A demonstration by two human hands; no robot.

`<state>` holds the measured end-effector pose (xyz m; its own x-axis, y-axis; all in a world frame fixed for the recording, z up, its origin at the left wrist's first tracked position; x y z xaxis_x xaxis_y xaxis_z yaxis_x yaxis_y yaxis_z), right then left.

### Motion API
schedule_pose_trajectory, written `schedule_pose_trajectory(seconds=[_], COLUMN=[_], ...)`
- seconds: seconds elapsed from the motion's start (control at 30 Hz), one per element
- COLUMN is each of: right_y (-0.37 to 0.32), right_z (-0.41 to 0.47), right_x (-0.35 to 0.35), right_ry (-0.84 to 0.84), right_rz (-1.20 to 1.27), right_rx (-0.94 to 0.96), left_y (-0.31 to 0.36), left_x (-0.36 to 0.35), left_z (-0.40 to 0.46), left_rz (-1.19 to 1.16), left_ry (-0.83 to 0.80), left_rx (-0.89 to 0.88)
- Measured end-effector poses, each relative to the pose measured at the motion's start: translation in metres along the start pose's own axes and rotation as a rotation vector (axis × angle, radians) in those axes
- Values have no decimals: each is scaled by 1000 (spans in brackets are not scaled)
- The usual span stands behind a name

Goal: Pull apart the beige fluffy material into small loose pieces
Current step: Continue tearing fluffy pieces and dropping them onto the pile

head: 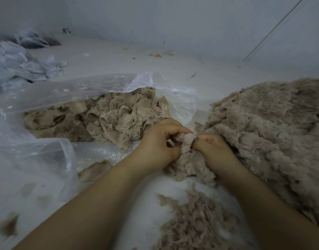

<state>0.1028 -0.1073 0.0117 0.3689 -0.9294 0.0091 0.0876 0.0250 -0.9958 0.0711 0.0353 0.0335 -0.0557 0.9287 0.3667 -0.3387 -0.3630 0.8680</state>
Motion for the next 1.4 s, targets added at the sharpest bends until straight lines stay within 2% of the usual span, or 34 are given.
schedule_pose_trajectory(seconds=[0.1, 0.23, 0.37, 0.5, 0.63, 0.73, 0.83, 0.97, 1.2, 1.27, 1.33, 1.4], right_y=[1, -4, -3, 3, 1, -1, -8, -11, -6, -6, -5, -3], right_z=[0, 0, -3, 1, -3, -5, -7, -5, -2, -2, -1, 0], right_x=[1, -3, -6, 0, 2, -1, -4, -5, -2, -3, -3, -2], right_ry=[-5, -74, -138, -105, -163, -215, -208, -103, -14, -8, 7, 12], right_rz=[10, -3, -93, -138, -180, -175, -98, -23, 16, 28, 33, 33], right_rx=[1, 80, 98, 66, 47, 20, 47, 70, 52, 46, 43, 38], left_y=[3, 8, 2, -11, -17, -18, -16, -13, -12, -11, -11, -9], left_x=[-3, -1, 8, 15, 24, 22, 9, 0, -8, -8, -4, -1], left_z=[-3, -4, -1, 0, 1, 0, -3, -8, -12, -10, -6, -3], left_rz=[41, 92, 100, -176, -454, -460, -443, -435, -327, -241, -116, -41], left_ry=[-51, 83, 169, 299, 346, 263, 81, -148, -339, -265, -69, 37], left_rx=[4, -32, 12, 240, 329, 374, 463, 517, 538, 499, 396, 278])
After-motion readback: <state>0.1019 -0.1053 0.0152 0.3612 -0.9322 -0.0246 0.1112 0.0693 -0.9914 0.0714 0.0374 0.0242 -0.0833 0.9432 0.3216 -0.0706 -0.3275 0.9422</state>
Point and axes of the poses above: each hand's wrist, its own z-axis towards the middle knuckle, its own x-axis out of the back of the hand, y = z × x, the point moved 4 cm from there along z, towards the middle knuckle, and after that the axes turned 4 degrees about x, right-handed, at the moved point
